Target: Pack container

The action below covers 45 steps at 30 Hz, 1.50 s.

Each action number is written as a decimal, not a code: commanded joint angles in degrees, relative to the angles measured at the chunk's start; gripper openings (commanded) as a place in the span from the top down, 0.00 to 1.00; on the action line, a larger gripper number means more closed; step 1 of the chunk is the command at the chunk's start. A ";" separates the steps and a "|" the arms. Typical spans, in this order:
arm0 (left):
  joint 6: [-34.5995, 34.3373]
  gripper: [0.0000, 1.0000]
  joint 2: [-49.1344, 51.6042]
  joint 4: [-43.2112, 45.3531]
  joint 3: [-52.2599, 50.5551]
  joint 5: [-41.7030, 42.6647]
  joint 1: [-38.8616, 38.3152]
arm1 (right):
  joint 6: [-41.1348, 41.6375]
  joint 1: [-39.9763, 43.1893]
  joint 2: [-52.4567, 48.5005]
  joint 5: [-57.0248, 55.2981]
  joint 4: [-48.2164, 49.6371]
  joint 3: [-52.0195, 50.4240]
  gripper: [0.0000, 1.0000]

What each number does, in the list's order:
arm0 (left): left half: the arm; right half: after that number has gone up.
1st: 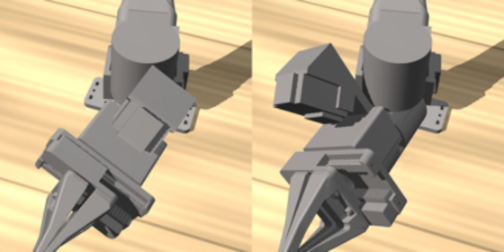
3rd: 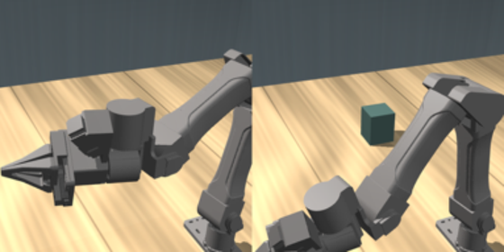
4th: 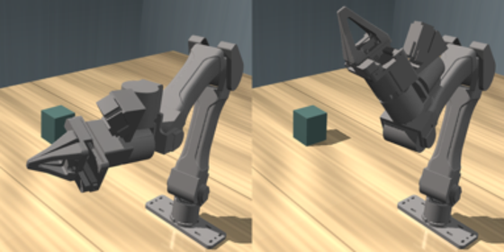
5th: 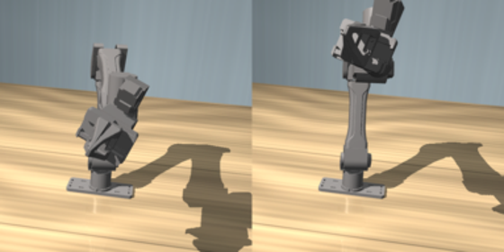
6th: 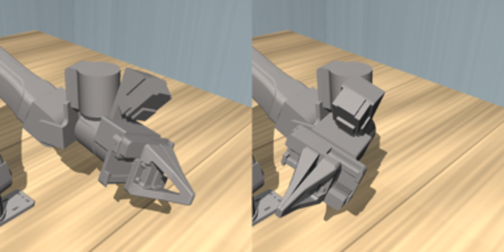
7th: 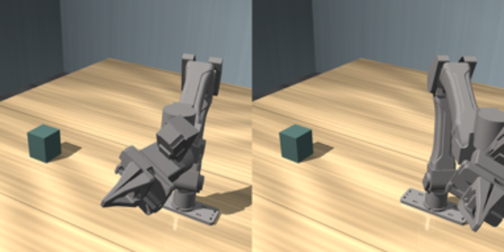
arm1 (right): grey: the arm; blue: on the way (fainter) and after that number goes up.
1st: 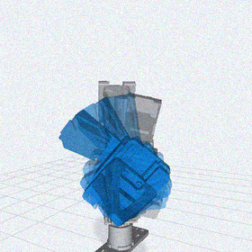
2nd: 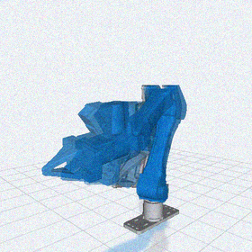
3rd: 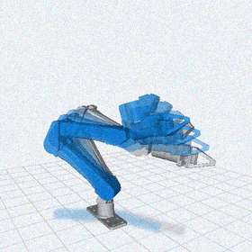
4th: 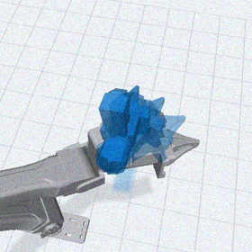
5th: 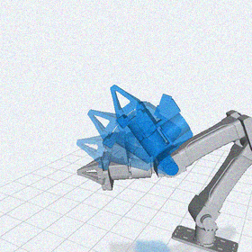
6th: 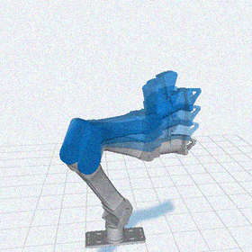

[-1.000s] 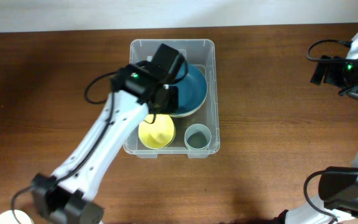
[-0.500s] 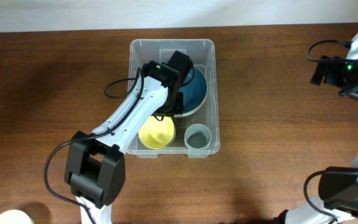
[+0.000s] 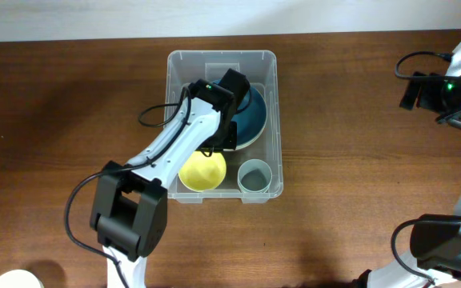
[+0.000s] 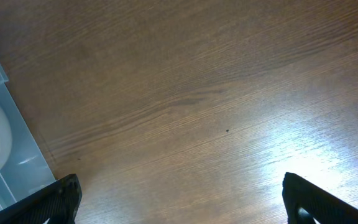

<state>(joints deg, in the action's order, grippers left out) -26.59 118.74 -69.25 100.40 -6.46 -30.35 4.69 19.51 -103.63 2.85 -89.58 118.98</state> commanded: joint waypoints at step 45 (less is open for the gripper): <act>-21.40 0.40 -38.51 -17.16 -24.72 -9.88 73.33 | 0.04 -0.04 1.79 -0.02 0.33 -0.09 0.01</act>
<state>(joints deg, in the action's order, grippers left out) -47.46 80.25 -89.17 82.11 -15.92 38.81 4.69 19.51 -103.63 2.83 -89.32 118.98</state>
